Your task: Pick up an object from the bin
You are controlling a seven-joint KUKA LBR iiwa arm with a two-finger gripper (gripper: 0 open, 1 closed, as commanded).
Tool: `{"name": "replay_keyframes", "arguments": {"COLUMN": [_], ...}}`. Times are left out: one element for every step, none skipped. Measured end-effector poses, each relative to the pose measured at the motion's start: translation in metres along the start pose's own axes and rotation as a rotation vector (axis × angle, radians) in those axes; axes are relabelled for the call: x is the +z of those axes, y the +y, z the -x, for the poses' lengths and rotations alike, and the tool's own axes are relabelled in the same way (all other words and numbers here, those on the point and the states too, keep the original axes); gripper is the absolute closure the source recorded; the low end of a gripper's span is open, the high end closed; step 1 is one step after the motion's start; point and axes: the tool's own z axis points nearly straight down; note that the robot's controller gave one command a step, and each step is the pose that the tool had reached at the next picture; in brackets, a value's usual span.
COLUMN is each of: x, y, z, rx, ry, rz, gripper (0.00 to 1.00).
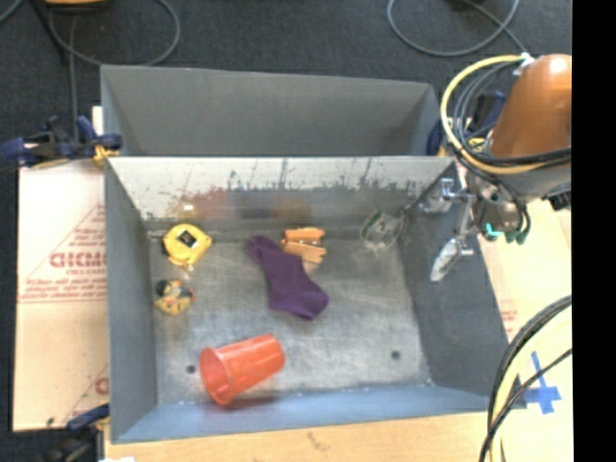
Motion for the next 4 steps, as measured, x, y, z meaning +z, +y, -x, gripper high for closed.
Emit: {"name": "replay_keyframes", "arguments": {"x": [-0.005, -0.001, -0.001, -0.020], "y": [0.001, 0.083, 0.083, 0.079], "z": [0.002, 0.023, 0.022, 0.025], "rx": [-0.003, -0.085, -0.086, -0.257], "ry": [-0.008, -0.010, -0.010, -0.003], "rz": [-0.002, 0.000, -0.001, 0.001], "gripper": [0.00, 1.00, 1.00, 1.00]}}
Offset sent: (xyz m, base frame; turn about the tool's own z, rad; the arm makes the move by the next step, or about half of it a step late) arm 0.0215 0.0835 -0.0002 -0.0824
